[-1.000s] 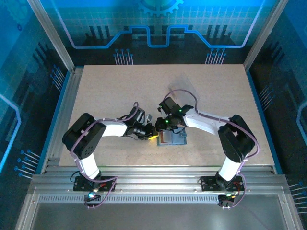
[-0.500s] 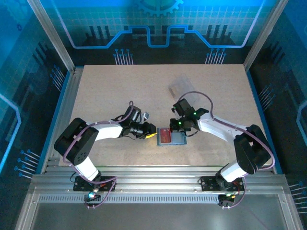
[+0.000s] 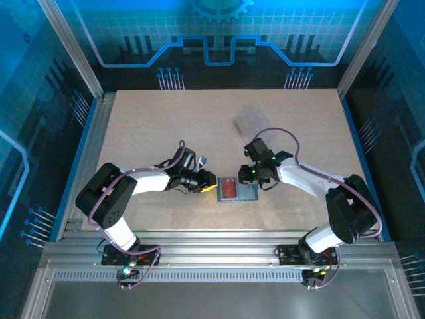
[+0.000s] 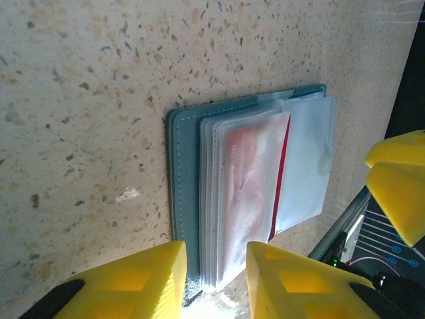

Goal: Put the credit cards into the card holder

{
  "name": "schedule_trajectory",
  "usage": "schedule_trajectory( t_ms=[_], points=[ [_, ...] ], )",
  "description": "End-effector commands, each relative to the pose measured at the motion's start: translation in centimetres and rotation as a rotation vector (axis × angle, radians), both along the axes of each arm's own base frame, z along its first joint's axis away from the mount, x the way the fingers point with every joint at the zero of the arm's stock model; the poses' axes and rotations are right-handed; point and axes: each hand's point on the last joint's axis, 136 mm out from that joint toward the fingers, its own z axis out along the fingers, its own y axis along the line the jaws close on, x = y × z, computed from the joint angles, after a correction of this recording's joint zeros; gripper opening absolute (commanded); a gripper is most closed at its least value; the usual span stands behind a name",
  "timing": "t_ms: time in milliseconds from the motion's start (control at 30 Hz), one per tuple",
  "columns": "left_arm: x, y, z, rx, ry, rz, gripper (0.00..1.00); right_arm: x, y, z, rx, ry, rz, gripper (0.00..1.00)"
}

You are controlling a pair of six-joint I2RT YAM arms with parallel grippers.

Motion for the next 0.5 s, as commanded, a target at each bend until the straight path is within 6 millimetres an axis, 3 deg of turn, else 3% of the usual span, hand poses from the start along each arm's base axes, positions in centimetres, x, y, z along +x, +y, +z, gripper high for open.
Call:
schedule_trajectory(
  t_ms=[0,100,267,467],
  points=[
    [-0.2,-0.2,-0.2,-0.019,0.016,-0.016,0.31,-1.0,-1.4,-0.8,0.0,0.052,-0.026,0.34],
    [-0.3,-0.2,-0.3,-0.019,0.018,-0.019,0.31,-2.3,-1.7,-2.5,0.038,0.108,-0.036,0.35],
    [-0.4,-0.7,-0.6,-0.016,0.023,-0.035,0.31,-3.3,-1.7,-3.7,0.066,0.145,-0.043,0.36],
    [-0.6,-1.1,-1.1,-0.009,0.033,-0.049,0.31,-3.2,-0.3,-3.3,0.147,0.146,-0.024,0.37]
  ],
)
